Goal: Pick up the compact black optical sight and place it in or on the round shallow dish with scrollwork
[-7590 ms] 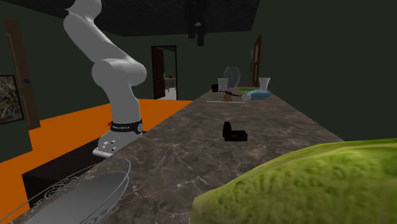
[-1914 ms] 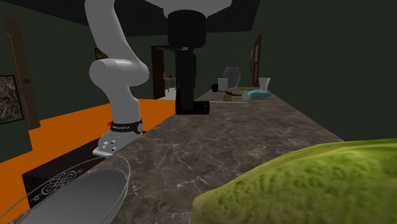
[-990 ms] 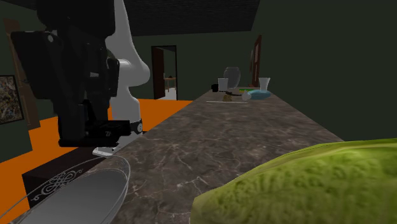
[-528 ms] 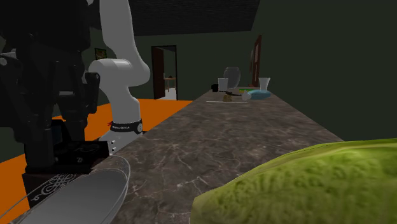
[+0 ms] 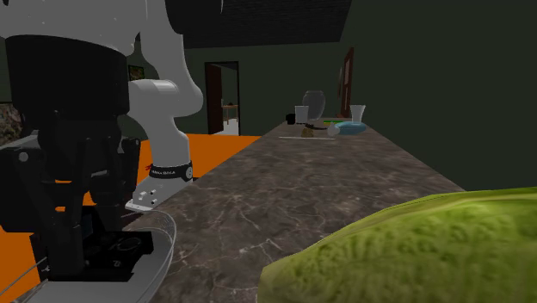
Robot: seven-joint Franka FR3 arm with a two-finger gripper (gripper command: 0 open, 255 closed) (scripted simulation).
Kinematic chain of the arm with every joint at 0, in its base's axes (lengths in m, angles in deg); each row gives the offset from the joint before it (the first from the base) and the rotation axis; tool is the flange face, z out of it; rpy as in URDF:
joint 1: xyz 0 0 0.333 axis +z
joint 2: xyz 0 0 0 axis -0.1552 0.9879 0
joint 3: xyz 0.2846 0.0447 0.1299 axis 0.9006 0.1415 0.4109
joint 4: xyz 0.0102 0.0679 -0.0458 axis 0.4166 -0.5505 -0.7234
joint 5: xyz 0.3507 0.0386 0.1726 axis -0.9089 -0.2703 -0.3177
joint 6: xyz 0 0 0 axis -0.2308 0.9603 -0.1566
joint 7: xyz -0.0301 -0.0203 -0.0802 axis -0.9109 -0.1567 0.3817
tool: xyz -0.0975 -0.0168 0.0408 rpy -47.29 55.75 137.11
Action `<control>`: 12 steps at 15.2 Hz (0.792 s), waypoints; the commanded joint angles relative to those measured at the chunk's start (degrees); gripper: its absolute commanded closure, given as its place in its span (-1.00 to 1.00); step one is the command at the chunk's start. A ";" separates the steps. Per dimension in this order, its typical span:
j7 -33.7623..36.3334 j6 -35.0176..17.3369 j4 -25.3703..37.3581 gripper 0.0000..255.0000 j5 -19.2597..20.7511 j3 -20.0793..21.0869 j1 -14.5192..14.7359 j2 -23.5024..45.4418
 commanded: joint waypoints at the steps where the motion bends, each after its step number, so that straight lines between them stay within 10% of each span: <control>1: -0.36 -0.53 -0.15 1.00 -0.52 0.01 -0.08 0.49; 7: -0.37 -0.52 -0.15 1.00 -0.53 0.01 -0.08 0.49; 8: -0.37 -0.53 -0.15 -1.00 -0.53 0.02 -0.08 0.49; 12: -0.37 -0.53 -0.15 -1.00 -0.53 0.02 -0.08 0.49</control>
